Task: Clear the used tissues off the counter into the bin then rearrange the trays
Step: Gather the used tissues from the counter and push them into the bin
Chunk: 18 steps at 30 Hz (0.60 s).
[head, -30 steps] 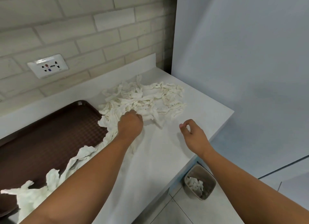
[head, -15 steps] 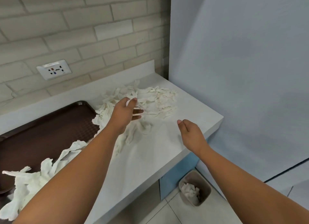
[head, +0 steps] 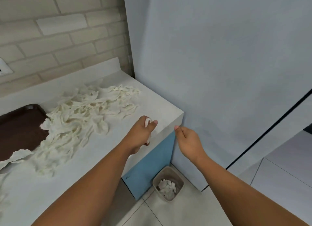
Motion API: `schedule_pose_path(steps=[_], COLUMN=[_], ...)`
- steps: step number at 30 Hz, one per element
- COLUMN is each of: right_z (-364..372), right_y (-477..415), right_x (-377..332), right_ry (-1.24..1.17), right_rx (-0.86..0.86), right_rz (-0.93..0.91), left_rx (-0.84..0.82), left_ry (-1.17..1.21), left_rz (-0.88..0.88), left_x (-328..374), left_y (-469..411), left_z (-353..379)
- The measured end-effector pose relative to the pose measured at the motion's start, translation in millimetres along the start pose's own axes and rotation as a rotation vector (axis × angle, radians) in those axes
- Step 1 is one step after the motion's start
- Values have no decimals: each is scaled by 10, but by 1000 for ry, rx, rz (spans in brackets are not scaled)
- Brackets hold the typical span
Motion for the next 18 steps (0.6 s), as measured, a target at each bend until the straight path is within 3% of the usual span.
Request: schedule_pose_path(steps=[10, 14, 18], right_z=[-176, -28, 206], right_y=[51, 39, 86], right_x=[1200, 1767, 2461], right_ry=[-164, -16, 124], right_rx=[-48, -121, -191], right_rz=[333, 429, 521], left_rx=[-185, -337, -338], left_ry=[-15, -132, -361], left_rz=[-115, -245, -334], left_x=[-656, -1243, -2030], left_y=[-164, -249, -422], left_z=[1073, 1406, 1554])
Point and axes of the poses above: each hand's wrist, its own y-axis away from the middle knuckle, its own z-axis out of the palm, x = y × z, the point moved 7 cm from there along -y, towards the middle knuckle, and after that the axes turned 4 degrees about z, right-handed, at the moved point
